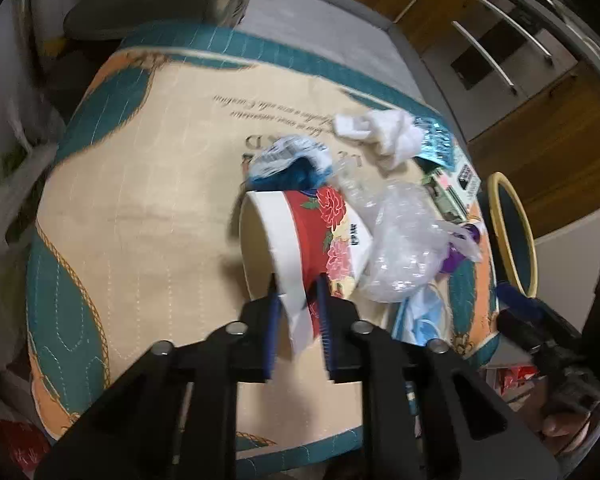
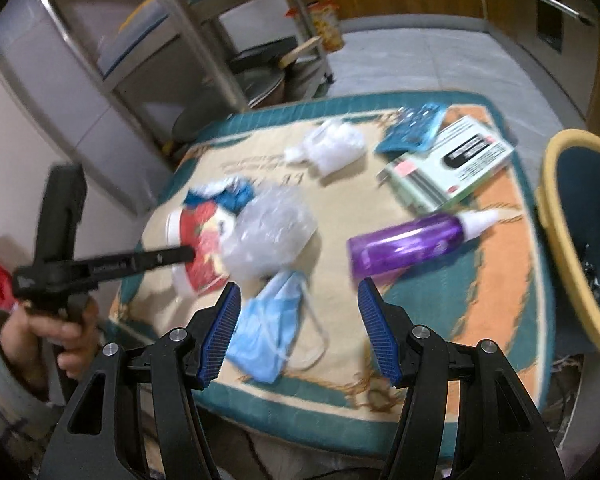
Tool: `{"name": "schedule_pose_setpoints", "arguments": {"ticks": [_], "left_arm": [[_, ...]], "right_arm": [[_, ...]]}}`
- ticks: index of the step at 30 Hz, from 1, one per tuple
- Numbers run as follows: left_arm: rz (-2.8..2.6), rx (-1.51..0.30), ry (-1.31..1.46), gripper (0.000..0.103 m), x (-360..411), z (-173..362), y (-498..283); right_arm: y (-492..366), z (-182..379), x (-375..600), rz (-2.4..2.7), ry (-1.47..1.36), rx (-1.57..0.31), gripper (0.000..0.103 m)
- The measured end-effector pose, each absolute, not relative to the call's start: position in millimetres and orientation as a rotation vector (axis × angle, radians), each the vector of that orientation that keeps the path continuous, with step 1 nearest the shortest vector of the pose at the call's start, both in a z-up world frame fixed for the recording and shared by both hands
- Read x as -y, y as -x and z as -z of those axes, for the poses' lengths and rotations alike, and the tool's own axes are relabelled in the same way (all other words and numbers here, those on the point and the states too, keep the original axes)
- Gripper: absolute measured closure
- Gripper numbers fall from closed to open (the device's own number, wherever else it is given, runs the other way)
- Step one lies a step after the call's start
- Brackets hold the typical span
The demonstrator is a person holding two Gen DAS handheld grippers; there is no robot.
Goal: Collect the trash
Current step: 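Grasp the red-flowered paper cup with the left tool back on the cushion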
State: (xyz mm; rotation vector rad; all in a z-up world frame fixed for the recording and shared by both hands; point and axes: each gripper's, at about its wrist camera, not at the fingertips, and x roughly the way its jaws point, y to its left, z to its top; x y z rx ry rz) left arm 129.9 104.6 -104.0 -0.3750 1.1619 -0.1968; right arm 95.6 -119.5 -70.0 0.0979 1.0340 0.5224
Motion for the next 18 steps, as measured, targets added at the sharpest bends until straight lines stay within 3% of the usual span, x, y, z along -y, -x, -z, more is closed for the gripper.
{"name": "schedule_pose_setpoints", "arguments": {"ticks": [3,13,18], "left_arm": [[0.211,-1.127,0.342,0.100,-101,90,-124],[0.214,-1.029,0.279,0.101,-90,52,-109],[0.218,-0.972,0.252,0.101,-85,36,-106]], "right_arm": [[-92,77,110,-0.544,-0.070,-1.064,0.041],[-82,88,100,-0.600,-0.049,-1.135,0.041],[-76,96,93,-0.622,-0.013,-1.167,0.047]]}}
